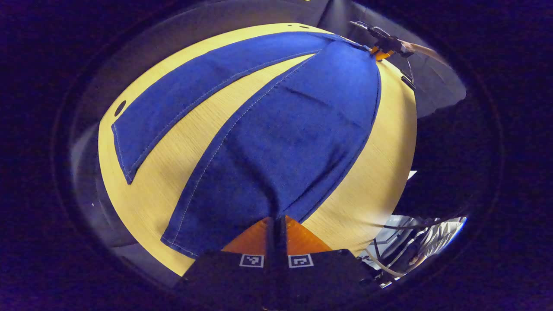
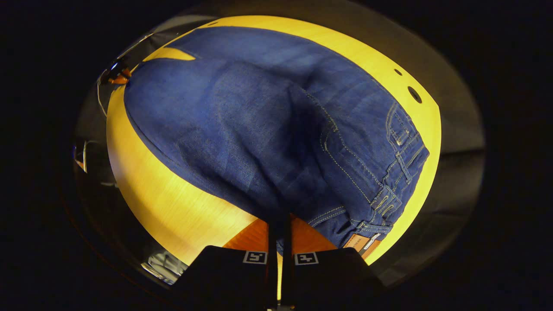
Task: Grasp the waist and the cuffs of the jeans and fold them to make the two legs overlap; first hold the waist and fold one-third of the jeans toward the cuffs, then hold the cuffs and fold the remaining one-third in the same direction to finish folding.
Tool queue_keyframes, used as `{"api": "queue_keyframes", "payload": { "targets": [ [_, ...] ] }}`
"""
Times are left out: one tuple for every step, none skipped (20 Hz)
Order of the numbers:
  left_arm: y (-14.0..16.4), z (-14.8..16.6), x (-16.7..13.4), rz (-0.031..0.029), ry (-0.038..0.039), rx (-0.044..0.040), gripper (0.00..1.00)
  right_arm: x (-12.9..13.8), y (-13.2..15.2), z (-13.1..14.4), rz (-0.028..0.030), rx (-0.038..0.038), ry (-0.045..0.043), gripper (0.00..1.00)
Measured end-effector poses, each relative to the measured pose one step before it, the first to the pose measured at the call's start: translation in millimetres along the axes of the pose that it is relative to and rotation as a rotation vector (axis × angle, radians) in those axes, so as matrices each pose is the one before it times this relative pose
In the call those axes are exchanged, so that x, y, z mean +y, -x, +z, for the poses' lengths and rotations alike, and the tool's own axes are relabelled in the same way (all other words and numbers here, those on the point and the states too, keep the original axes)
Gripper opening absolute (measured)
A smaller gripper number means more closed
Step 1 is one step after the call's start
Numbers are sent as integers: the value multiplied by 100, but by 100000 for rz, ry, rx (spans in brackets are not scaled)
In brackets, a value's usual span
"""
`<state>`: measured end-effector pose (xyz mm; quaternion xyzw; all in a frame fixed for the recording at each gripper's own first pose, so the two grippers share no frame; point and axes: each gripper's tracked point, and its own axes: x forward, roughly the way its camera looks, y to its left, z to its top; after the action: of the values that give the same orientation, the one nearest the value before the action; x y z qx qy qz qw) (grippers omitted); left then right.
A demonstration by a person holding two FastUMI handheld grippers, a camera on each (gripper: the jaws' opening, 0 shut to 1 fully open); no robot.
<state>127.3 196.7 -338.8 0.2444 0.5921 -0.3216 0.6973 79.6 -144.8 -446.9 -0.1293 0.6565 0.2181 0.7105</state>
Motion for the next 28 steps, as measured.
{"api": "queue_keyframes", "payload": {
  "targets": [
    [482, 311, 369, 170, 1257, -2682, 6, 17, 418, 93, 525, -2649, -2130, 8],
    [734, 725, 304, 56, 1549, -2316, 5, 62, 450, 220, 875, -2619, -2733, 8],
    [758, 741, 438, -61, 1641, -2945, 6, -8, 769, 489, 1125, -3217, -2968, 8],
    [761, 877, 381, 235, 1616, -2200, 6, -2, 944, 875, 1044, -4054, -2222, 8],
    [677, 710, 515, 706, 1318, -1782, 5, 128, 958, 903, 1148, -3805, -1980, 8],
    [588, 750, 423, 1126, 1387, -1709, 6, -16, 1084, 997, 769, -3691, -1694, 8],
    [495, 995, 599, 1036, 1947, -1957, 6, -76, 989, 1232, 179, -3646, -1764, 8],
    [500, 1384, 473, 935, 1977, -2530, 6, 55, 1090, 1311, 19, -4005, -2640, 8],
    [268, 1422, 622, 1051, 1628, -3036, 6, -3, 612, 1566, -19, -5639, -3964, 8],
    [460, 1694, 705, 1830, 1603, -2881, 6, -127, 703, 1685, 47, -5089, -3903, 8],
    [438, 1779, 656, 1531, 1954, -2820, 6, -421, 373, 1558, -191, -4543, -3263, 7],
    [162, 1870, 619, 1757, 2586, -2802, 6, -504, 115, 1671, -732, -3501, -1653, 7],
    [-107, 1981, 557, 1248, 3524, -2952, 6, -557, -126, 2085, -1310, -4605, -1092, 7],
    [-35, 2139, 901, 1975, 4112, -4024, 6, -451, -569, 1441, -879, -3125, -1574, 7],
    [-689, 2132, 995, 1724, 3880, -3511, 6, -440, -600, 1069, -1458, -2747, -2548, 7],
    [-881, 2214, 1301, 3085, 5093, -3206, 6, -497, -674, 1255, -1933, -2608, -1974, 7],
    [-930, 1382, 1055, 2818, 5051, -2083, 6, -701, -893, 1052, -2180, -2356, -2205, 7],
    [-1459, 1272, 829, 1836, 7354, -429, 6, -485, -1194, 859, -1902, -1800, -3070, 7],
    [-1340, 1089, 518, 1064, 8144, -225, 6, -488, -1265, 642, -1985, -1075, -4502, 7],
    [-1460, 931, 626, 952, 8572, -508, 6, -535, -1357, 596, -2451, -1715, -4155, 7],
    [-1390, 828, 348, 148, 8907, -1141, 6, -608, -1432, 421, -3233, -802, -3051, 7],
    [-1453, 690, 291, 12, 9780, -976, 6, -605, -1574, 391, -3708, -325, -2686, 7],
    [-1185, 465, 487, 791, 8950, -492, 6, -529, -1463, -31, -4753, 692, -3068, 7],
    [-669, 585, 527, 813, 6399, -1457, 7, -139, -1482, 212, -2369, -170, -3471, 19],
    [-263, 492, 645, 367, 3188, -2277, 10, 320, -1759, 180, 470, -619, -3255, 30],
    [206, 926, 1427, 6593, -1007, -3286, 11, 4, -1039, 123, -735, -274, -2469, 42],
    [945, 1271, 1491, 6751, -4227, -3753, 22, 62, -509, 483, 445, -1420, -2108, 54],
    [783, 1528, 2102, 8681, -5741, -4569, 28, 139, -491, 400, 1001, -847, -1277, 67]
  ]
}}
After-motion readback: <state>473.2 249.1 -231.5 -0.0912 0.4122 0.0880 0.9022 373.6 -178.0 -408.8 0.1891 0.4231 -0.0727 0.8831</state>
